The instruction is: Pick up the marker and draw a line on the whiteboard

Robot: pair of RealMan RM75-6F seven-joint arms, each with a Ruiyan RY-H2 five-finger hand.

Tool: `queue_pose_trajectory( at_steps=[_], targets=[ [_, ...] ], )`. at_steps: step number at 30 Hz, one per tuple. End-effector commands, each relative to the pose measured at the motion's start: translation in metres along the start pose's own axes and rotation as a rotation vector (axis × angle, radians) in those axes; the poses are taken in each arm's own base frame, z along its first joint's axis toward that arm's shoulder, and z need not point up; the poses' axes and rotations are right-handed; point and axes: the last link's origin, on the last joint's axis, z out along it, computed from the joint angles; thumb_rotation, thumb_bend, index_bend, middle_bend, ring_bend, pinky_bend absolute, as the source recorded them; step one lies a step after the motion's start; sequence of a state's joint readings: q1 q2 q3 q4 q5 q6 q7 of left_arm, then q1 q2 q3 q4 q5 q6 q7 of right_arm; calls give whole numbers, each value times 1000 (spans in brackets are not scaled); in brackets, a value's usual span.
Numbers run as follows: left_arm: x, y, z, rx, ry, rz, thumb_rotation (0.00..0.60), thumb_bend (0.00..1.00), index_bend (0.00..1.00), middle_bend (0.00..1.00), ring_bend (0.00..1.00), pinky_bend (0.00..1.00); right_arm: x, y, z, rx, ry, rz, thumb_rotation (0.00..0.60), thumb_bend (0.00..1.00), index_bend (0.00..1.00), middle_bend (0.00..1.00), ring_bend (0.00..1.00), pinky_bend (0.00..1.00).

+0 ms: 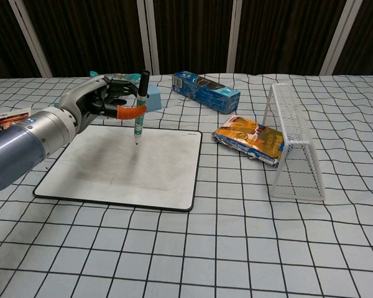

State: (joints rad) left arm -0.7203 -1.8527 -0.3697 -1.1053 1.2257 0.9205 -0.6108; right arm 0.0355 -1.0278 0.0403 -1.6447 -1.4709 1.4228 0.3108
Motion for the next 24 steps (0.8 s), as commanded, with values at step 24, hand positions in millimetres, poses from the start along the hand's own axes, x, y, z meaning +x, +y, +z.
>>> queue_pose_trajectory(
  at_steps=[24],
  targets=[
    [-7,-6,8,9,-35,-35,600,587,764,241,49,87,0,-1,1,-12,0,-6,600,299,0,0,0,0]
  ],
)
